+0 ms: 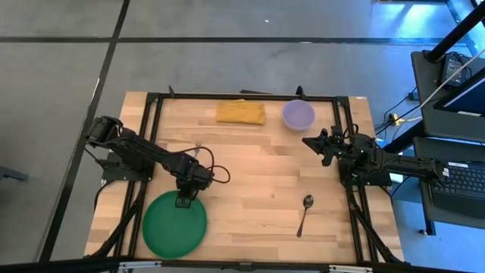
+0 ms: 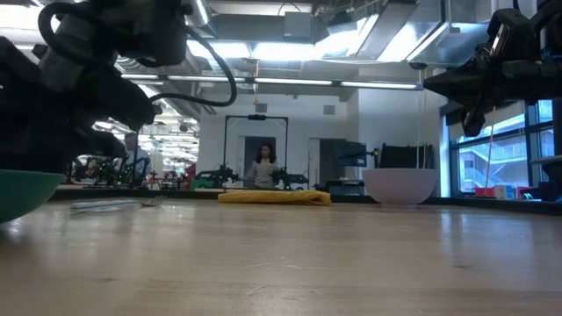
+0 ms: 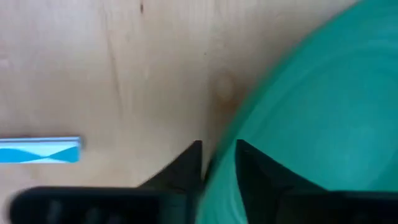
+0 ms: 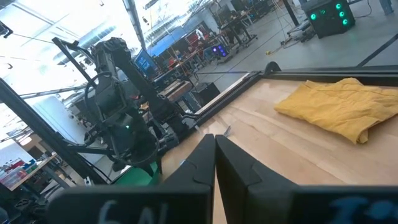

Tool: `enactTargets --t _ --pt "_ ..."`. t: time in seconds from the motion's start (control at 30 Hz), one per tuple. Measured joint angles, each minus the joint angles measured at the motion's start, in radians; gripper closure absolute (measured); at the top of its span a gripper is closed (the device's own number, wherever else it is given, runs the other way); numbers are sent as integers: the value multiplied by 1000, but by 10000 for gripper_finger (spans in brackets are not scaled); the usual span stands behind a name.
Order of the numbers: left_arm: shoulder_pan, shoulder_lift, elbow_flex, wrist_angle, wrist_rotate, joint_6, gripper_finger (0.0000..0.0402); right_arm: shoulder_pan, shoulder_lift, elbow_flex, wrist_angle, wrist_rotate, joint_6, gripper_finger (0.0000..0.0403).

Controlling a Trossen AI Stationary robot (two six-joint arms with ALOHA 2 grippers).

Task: Set table place
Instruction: Move the green plate to the center of the table

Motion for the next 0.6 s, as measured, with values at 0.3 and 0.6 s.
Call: enactTargets --t 0.3,0.6 --pt "-7 -1 74 -8 111 -226 396 0 0 0 -1 0 -4 388" --pt "76 -1 416 -93 -53 -290 398 0 0 0 -12 0 -3 388"
